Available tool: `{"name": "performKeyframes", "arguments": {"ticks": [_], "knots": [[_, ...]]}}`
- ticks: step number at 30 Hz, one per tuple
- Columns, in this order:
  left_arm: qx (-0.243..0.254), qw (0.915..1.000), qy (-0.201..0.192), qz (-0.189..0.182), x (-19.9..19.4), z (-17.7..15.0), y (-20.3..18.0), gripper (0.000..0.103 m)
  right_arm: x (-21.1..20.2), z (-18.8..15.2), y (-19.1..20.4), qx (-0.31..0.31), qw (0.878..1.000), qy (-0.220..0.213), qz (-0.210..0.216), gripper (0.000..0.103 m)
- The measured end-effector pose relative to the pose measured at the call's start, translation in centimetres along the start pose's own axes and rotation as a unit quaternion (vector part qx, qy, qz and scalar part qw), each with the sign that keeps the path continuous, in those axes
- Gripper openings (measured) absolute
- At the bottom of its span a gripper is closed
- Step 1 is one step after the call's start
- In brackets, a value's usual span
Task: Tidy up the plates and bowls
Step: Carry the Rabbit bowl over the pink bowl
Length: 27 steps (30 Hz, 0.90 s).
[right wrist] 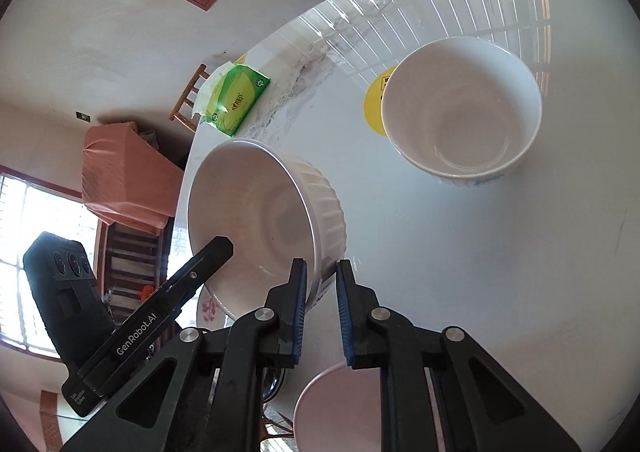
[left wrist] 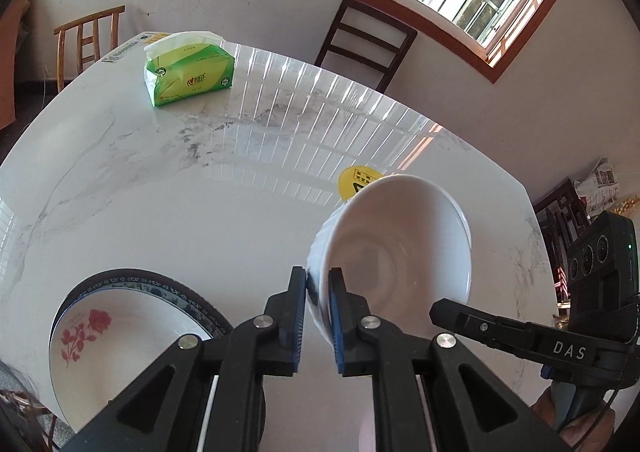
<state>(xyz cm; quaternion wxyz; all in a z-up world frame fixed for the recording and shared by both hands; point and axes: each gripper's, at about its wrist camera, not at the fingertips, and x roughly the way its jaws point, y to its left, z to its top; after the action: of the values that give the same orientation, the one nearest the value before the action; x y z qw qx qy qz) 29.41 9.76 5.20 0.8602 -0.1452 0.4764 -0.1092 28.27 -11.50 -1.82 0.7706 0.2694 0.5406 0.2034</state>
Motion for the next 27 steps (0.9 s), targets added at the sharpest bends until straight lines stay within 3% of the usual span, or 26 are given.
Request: {"name": "performKeyframes", "arguments": {"ticks": [5,14,27], "knots": [[0.007,0.9995,-0.002,-0.030,-2.9,-2.3,-1.9,0.014,-3.4,-2.3,0.0,-0.014,1.000,-0.014,0.011,0.015],[0.040,0.9980,-0.006,-0.048,-6.3,-7.6,-5.7,0.015,-7.5,-7.1,-1.2,-0.030,0.999,-0.019,0.008,0.016],[0.042,0.9977,0.025,-0.048,-5.8,-12.2,-6.9,0.015,-8.1,-10.6,-3.4,-0.035,0.999,-0.010,-0.010,0.015]]}}
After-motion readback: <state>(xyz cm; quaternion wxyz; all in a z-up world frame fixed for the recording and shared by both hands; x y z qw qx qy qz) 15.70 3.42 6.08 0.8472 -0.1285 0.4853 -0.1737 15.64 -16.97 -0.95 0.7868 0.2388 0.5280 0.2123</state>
